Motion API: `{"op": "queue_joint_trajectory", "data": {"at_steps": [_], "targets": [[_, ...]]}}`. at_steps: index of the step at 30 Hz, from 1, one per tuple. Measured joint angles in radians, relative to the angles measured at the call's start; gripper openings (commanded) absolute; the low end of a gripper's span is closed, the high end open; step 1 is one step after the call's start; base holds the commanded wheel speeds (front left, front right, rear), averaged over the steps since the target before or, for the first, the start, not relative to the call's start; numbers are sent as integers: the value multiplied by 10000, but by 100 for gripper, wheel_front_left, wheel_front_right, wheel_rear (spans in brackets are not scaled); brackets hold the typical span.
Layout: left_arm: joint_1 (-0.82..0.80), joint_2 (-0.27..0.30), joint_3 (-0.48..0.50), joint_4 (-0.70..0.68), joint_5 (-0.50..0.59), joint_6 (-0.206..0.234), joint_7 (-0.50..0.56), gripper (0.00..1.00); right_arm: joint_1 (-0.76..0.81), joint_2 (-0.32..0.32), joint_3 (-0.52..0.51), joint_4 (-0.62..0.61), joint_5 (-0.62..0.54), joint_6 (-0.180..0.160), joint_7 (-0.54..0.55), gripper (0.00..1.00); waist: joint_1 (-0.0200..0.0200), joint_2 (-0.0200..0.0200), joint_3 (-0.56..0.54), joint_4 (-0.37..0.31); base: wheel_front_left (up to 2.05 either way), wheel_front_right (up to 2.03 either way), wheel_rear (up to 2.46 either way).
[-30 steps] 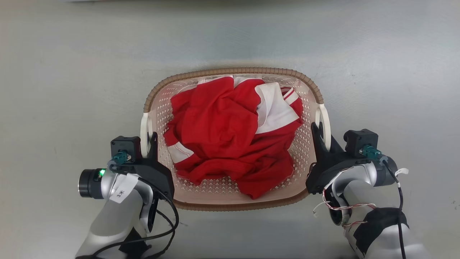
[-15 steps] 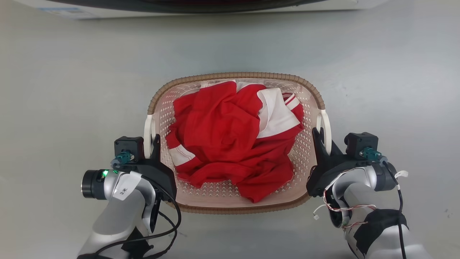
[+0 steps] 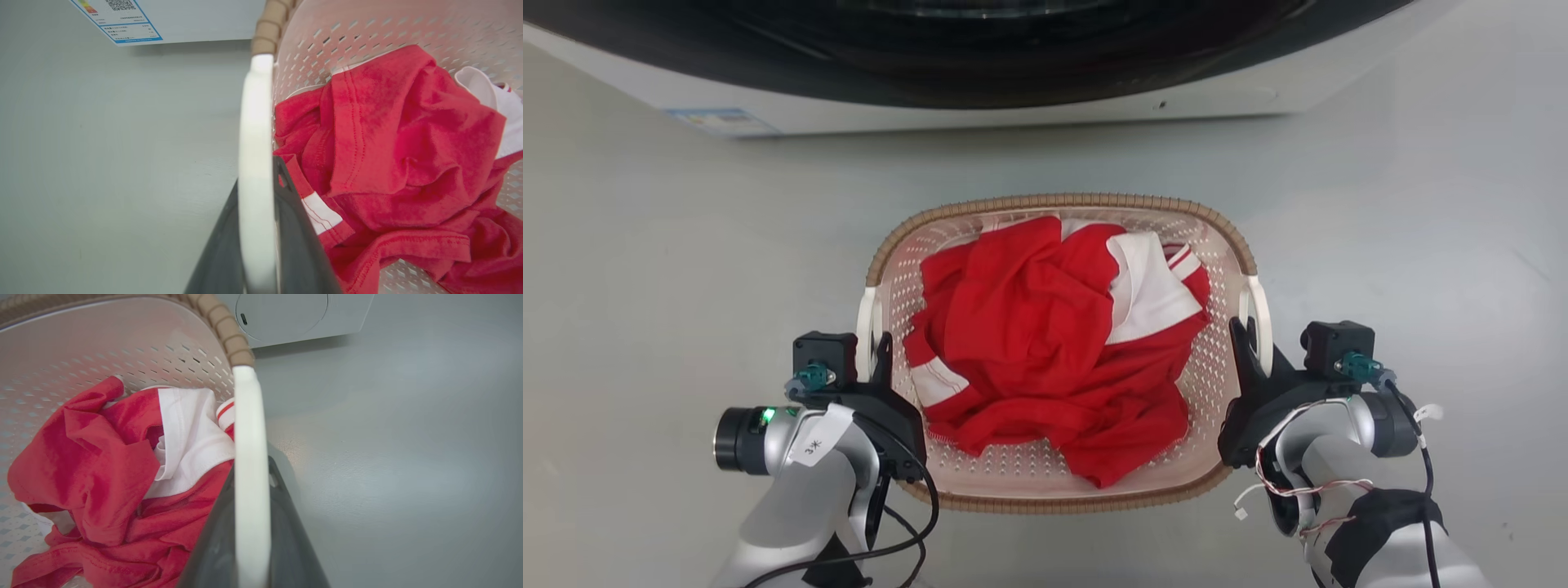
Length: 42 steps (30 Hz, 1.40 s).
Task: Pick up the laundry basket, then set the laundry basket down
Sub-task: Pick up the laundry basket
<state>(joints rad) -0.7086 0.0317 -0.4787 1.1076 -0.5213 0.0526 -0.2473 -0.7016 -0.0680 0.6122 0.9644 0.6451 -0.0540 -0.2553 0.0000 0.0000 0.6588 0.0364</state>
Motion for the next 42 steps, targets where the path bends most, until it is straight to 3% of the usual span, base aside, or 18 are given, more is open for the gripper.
{"op": "queue_joint_trajectory", "data": {"at_steps": [12,24,42], "targets": [[699,-10,-497,460,-405,-100,330,0,739,36,767,384,978,-23,274,0,-1,0,-1647,-109,0,0,0],[1841,8,-1108,727,-867,-276,1078,0,1918,59,1680,479,2077,-151,1216,0,-2,-1,-3386,-166,0,0,0],[2925,71,-1689,782,-1375,-364,1977,0,2957,54,2602,422,3231,-353,2113,0,-2,0,-5027,-237,0,0,0]]}}
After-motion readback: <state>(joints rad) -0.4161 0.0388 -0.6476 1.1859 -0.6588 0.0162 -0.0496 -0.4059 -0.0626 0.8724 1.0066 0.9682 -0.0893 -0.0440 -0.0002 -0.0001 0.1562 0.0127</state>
